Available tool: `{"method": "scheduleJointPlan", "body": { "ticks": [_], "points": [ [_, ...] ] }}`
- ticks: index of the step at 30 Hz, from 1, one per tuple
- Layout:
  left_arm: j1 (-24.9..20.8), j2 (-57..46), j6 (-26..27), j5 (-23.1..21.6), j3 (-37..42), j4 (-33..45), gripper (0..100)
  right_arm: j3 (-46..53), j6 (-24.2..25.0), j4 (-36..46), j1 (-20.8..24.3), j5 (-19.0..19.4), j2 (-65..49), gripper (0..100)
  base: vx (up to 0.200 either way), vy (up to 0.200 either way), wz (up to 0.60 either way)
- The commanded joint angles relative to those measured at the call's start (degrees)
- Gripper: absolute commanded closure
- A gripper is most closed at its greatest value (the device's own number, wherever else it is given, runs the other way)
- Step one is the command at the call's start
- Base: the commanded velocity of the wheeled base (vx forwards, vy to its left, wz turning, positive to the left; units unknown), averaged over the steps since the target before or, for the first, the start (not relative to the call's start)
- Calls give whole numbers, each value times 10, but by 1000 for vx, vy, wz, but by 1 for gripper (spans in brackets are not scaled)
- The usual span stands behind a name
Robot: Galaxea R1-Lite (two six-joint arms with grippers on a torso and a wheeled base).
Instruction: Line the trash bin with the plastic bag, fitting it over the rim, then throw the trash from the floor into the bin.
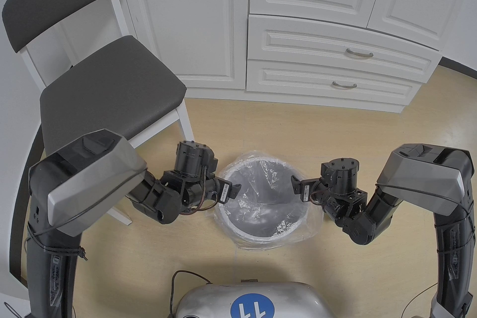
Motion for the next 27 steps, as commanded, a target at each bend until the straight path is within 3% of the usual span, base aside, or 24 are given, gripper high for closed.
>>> {"method": "scheduleJointPlan", "body": {
  "ticks": [1,13,20,27],
  "points": [
    [-22,45,-2,29,-23,20,0,1,0,0,1,0,-2,0,0,0,0],
    [-42,82,-3,89,-56,42,0,2,0,-2,5,0,-1,0,0,0,0],
    [-34,62,8,90,-31,42,0,4,0,-2,5,0,-2,0,0,0,0],
    [25,20,114,42,27,35,0,6,-1,-2,5,0,-2,0,0,0,0]
  ]
}}
